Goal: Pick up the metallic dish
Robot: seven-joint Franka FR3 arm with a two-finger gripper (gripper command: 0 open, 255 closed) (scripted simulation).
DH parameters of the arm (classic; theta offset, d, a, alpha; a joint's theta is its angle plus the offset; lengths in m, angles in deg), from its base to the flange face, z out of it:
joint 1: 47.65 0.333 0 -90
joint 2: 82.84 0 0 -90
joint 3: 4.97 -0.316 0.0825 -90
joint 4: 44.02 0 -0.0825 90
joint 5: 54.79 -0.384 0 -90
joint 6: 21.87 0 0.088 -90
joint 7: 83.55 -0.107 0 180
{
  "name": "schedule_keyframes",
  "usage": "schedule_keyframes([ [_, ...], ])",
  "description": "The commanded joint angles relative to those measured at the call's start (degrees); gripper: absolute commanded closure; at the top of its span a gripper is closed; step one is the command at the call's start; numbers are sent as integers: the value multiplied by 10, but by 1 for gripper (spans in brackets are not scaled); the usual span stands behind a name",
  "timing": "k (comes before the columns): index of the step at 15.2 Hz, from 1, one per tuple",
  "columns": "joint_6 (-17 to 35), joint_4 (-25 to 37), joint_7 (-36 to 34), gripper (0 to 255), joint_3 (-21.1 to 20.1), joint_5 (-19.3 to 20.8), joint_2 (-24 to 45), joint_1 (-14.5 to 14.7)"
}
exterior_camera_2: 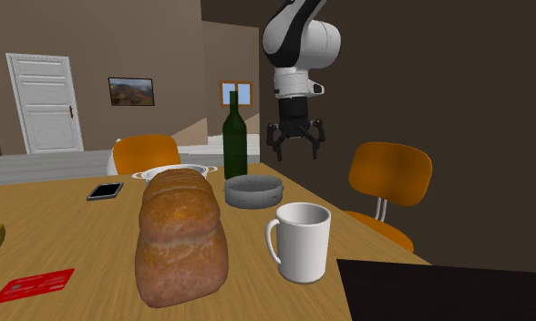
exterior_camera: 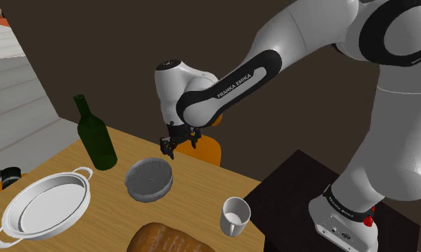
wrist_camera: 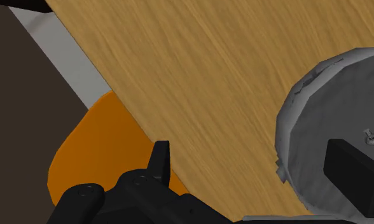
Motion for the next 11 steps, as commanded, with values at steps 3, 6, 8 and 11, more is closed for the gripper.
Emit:
schedule_keyframes([
  [3, -15, 105, -39, 0, 17, 41, 96, 41],
  [6, -15, 136, -48, 0, 24, 52, 127, 54],
  [8, -5, 135, -51, 0, 27, 56, 137, 55],
  [11, 10, 134, -56, 0, 31, 62, 152, 58],
])
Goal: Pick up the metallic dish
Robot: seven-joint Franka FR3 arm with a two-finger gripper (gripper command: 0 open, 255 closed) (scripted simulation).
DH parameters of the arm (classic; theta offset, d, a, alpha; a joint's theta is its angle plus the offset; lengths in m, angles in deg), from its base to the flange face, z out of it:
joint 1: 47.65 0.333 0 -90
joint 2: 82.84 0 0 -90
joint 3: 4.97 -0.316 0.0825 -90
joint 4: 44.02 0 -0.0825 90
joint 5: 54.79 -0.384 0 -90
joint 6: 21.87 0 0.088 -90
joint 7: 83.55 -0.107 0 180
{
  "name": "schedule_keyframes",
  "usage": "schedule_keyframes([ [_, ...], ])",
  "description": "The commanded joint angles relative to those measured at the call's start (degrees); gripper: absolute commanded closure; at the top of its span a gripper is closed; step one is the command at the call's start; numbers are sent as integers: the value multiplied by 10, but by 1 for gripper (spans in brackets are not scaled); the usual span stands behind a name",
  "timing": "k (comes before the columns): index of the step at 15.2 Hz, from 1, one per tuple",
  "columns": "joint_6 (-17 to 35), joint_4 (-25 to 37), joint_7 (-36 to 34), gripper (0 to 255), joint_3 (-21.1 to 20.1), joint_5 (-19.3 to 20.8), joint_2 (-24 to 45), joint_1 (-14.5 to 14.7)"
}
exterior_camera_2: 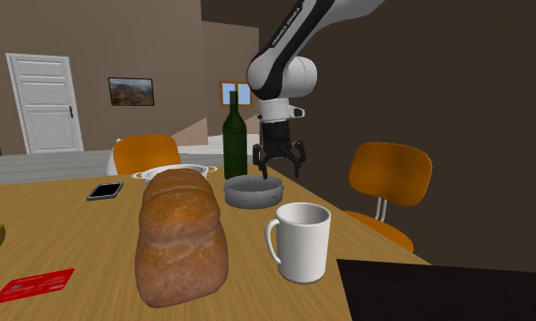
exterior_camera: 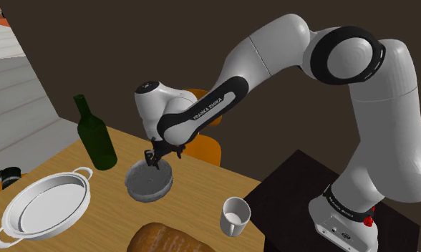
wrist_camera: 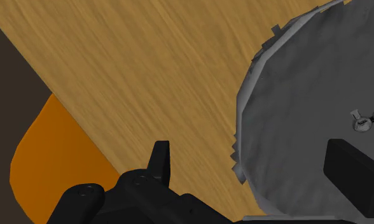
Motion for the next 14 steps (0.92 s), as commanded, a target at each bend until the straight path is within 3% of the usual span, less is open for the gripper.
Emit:
schedule_keyframes([
  [1, 11, 2, -3, 0, 4, 5, 14, 2],
  [3, 11, 2, -3, 0, 4, 5, 14, 2],
  [4, 12, 2, -3, 255, 4, 5, 14, 2],
  [14, 6, 2, -1, 255, 2, 3, 9, 1],
])
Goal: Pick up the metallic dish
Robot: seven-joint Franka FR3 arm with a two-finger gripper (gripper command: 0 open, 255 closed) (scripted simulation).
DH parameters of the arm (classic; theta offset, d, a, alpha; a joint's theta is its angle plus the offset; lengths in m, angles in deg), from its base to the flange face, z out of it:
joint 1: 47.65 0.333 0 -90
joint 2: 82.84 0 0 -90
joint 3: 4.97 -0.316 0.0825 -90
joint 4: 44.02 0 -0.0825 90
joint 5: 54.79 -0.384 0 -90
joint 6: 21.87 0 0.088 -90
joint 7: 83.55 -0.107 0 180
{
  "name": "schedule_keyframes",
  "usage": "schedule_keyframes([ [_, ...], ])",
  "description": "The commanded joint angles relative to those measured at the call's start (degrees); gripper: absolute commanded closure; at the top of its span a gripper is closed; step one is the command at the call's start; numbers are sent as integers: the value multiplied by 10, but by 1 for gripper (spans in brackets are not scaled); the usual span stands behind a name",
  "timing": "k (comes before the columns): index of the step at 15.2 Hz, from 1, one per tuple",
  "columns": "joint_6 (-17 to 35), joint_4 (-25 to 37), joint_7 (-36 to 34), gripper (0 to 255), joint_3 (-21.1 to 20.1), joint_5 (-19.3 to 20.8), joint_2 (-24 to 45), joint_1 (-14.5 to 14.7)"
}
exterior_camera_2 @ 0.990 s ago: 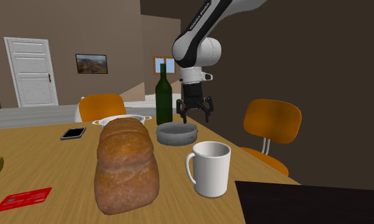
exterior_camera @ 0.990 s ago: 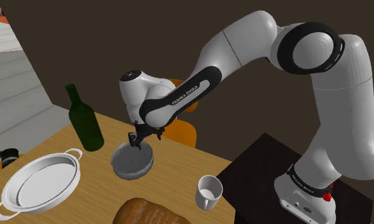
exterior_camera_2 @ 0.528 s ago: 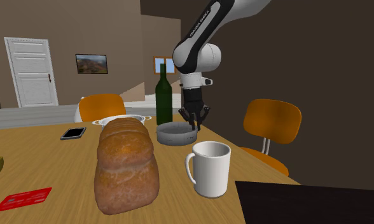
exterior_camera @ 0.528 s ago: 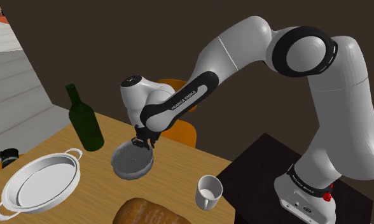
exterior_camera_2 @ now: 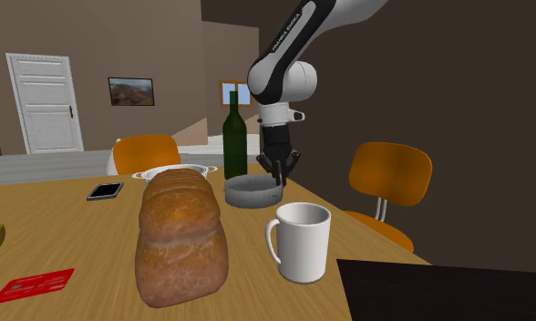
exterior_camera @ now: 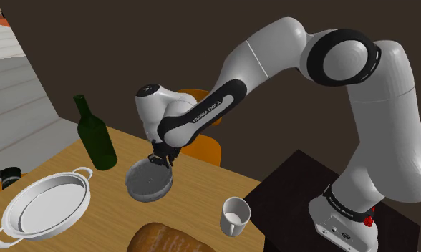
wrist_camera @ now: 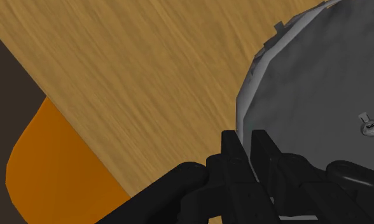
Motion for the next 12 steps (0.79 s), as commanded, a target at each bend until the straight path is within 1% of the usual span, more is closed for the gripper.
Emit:
schedule_keyframes([
  [1, -7, 0, 2, 255, -2, -3, -8, -1],
  [12, -64, 8, 18, 255, -17, -25, -59, -10],
])
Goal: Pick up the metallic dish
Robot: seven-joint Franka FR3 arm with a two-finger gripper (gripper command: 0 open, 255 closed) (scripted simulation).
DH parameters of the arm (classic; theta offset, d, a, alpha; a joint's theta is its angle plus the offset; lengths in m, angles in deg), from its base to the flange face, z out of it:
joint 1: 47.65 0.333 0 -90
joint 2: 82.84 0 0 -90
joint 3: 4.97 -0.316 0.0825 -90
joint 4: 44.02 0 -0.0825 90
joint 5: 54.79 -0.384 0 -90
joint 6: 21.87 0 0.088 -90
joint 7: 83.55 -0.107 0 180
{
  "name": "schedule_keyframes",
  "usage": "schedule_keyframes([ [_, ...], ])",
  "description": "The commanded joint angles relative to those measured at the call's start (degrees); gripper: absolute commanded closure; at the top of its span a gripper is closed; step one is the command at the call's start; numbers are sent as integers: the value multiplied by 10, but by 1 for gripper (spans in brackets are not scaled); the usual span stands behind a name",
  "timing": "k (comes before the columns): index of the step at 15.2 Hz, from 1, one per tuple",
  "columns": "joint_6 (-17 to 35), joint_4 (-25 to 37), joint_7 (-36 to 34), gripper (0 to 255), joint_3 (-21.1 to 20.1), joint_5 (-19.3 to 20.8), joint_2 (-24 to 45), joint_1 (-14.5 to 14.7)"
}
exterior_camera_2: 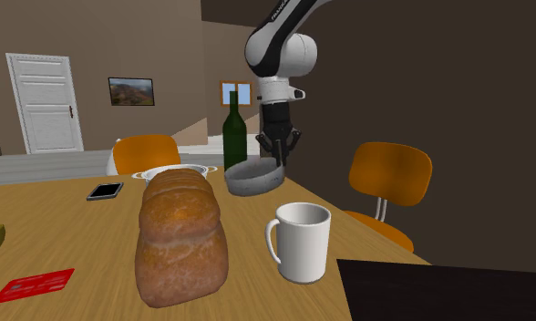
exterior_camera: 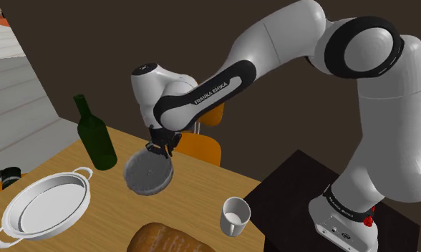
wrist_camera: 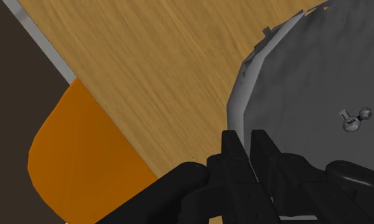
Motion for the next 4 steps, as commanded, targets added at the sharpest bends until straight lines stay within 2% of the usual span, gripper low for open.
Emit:
schedule_keyframes([
  [1, -11, 3, 3, 255, -2, -4, -9, -2],
  [4, -17, 5, 5, 255, -3, -6, -13, -3],
])
